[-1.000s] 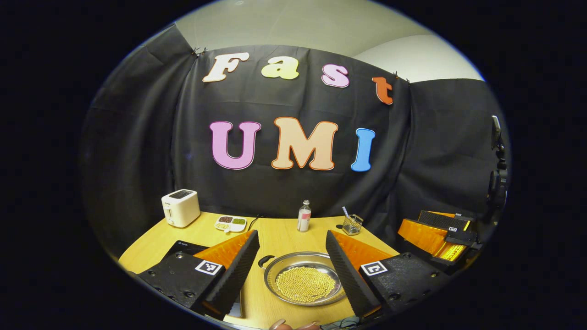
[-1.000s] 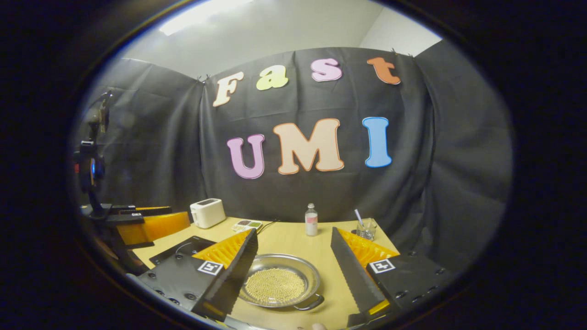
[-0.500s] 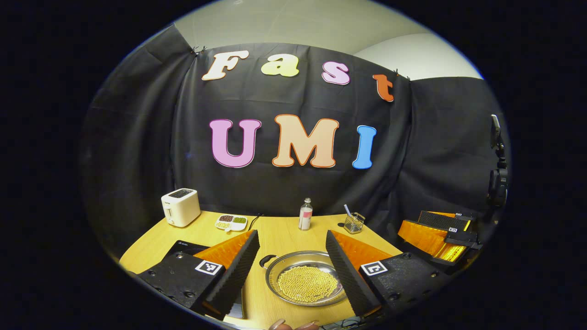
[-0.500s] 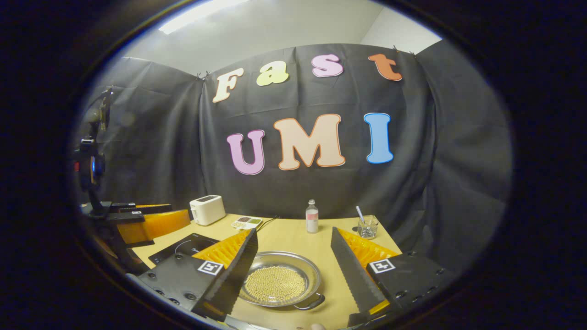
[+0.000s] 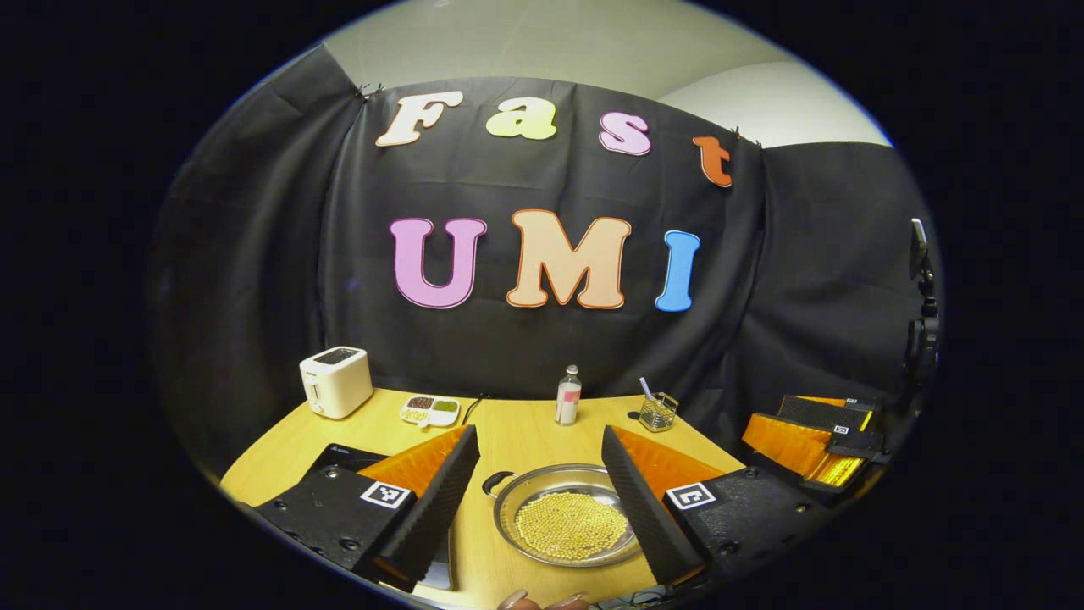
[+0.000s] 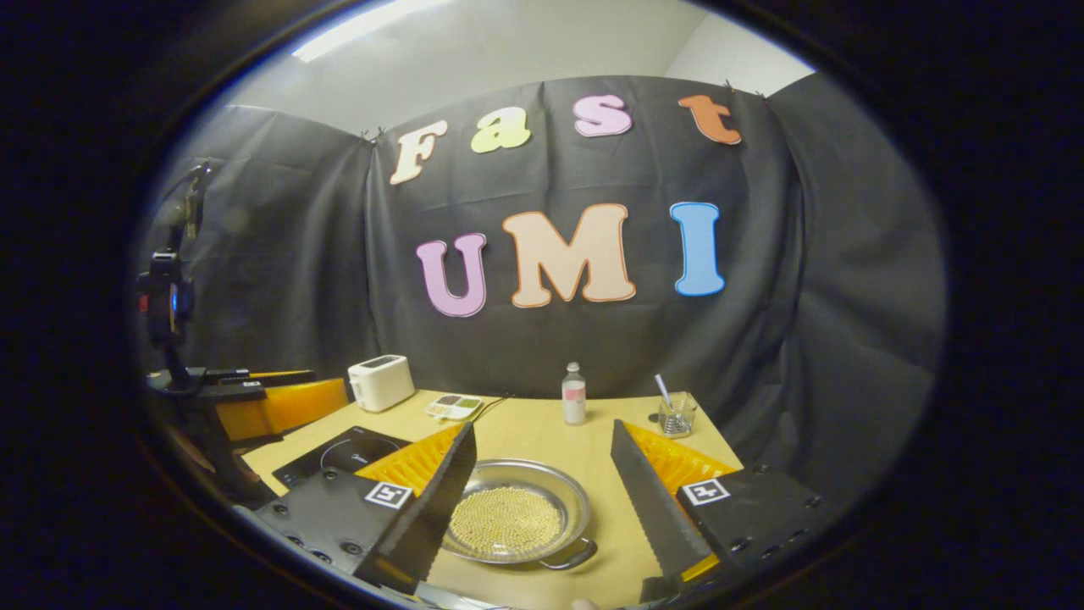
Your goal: First push the handle of the pot to place it horizontally, then grasp the pot with both hands and set it on the induction cooktop.
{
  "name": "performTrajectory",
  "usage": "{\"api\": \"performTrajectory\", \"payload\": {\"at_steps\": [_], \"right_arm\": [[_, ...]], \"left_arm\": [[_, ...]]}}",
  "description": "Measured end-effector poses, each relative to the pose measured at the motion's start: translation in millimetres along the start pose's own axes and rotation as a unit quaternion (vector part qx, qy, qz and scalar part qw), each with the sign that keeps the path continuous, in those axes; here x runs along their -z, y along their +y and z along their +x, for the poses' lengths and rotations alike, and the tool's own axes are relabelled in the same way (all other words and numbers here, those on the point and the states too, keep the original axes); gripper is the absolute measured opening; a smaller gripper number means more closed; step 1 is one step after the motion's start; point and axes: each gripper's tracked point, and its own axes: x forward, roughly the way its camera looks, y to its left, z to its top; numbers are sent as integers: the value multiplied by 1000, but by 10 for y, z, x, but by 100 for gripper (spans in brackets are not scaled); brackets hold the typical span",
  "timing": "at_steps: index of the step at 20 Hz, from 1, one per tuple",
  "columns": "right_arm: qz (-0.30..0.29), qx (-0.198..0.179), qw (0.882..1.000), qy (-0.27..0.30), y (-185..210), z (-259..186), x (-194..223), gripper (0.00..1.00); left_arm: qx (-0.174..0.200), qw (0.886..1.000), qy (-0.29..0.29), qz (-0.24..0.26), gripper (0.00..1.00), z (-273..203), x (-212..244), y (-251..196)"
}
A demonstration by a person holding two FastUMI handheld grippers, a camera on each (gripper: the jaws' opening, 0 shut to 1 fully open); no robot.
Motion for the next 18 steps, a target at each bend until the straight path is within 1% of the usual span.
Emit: {"api": "performTrajectory", "payload": {"at_steps": [2,3,4,5,6,7,11,12,13,14,15,16,17,18], "right_arm": [[-1,2,1000,4,-17,-11,14,95],[1,3,1000,4,-27,-23,11,95],[4,2,1000,5,-30,-25,14,95],[6,5,1000,5,-54,-34,12,85],[7,8,1000,6,-78,-30,27,75],[9,10,1000,8,-92,-27,34,65],[8,13,1000,11,-104,-42,44,65],[6,12,1000,11,-97,-48,41,65],[5,11,1000,13,-87,-45,48,65],[5,6,1000,12,-100,-13,74,72],[6,6,1000,16,-85,-131,49,64],[5,6,1000,18,-68,-29,74,55],[4,7,1000,19,-67,-19,82,46],[3,7,1000,21,-79,-32,86,41]], "left_arm": [[0,1000,6,-3,94,0,29,-6],[0,1000,6,-2,91,-2,29,-3],[0,1000,5,0,94,-1,19,-3],[2,1000,5,2,94,7,22,-12],[3,1000,4,3,91,9,18,-21],[4,1000,4,4,91,17,9,-31],[9,1000,6,3,91,31,24,-61],[11,1000,4,3,94,33,7,-71],[12,1000,4,3,94,38,3,-80],[12,1000,5,4,94,46,17,-72],[12,1000,5,4,94,44,21,-64],[12,1000,5,4,91,47,20,-70],[12,1000,6,3,91,54,33,-72],[12,1000,8,2,91,52,40,-71]]}}
